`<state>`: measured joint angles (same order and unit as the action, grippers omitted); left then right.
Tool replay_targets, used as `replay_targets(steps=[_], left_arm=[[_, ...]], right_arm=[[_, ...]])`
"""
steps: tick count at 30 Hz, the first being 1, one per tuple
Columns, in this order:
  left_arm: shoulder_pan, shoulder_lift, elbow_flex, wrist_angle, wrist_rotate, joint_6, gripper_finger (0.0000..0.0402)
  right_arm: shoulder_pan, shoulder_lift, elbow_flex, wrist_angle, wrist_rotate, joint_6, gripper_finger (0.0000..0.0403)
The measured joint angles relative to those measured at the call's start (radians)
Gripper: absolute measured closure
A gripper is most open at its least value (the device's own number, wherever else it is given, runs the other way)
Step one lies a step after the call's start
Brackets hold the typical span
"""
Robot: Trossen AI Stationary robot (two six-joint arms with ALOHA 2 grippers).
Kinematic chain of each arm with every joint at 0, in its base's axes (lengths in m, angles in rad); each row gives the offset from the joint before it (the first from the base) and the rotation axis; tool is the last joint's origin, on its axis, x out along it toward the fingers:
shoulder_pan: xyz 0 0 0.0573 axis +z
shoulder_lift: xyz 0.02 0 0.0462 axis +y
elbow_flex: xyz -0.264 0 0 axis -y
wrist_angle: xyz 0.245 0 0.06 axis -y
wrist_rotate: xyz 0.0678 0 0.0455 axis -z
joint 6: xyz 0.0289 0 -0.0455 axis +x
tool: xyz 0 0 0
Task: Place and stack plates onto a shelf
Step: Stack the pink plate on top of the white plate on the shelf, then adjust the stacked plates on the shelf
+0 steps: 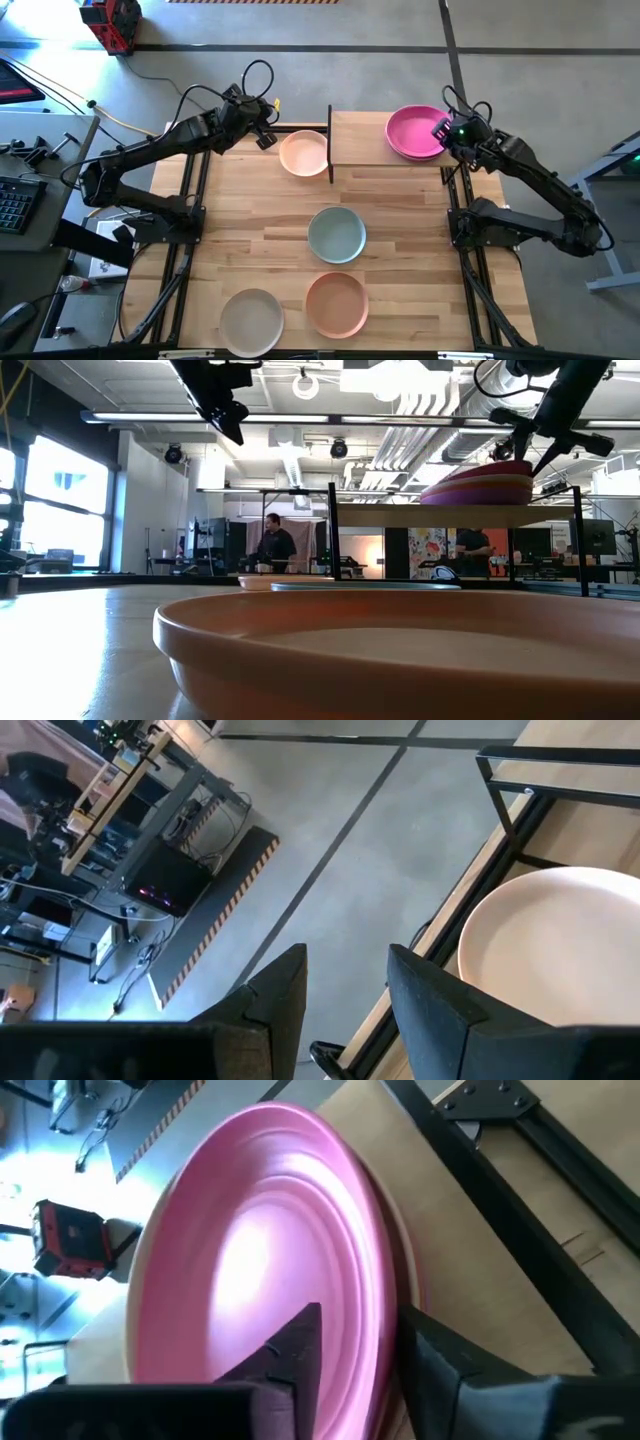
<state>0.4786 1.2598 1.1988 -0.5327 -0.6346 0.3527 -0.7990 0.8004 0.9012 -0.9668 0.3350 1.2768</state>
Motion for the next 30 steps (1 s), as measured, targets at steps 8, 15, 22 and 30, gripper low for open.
replay_targets(steps=[8,15,22,30], left_arm=[[0.0,0.0,0.0,0.0,0.013,0.003,0.0271],[0.0,0.0,0.0,0.01,0.024,0.035,0.0271],[0.001,0.0,0.0,0.015,0.023,0.035,0.0271],[0.013,0.0,0.0,0.014,0.016,0.034,0.0271]], right_arm=[[0.0,-0.086,0.0,0.0,-0.021,-0.002,0.0286],[0.001,-0.168,0.0,0.012,-0.039,-0.003,0.0285],[0.01,-0.146,0.001,0.224,-0.234,-0.122,0.0285],[0.172,0.012,0.001,0.454,-0.274,-0.179,0.0285]])
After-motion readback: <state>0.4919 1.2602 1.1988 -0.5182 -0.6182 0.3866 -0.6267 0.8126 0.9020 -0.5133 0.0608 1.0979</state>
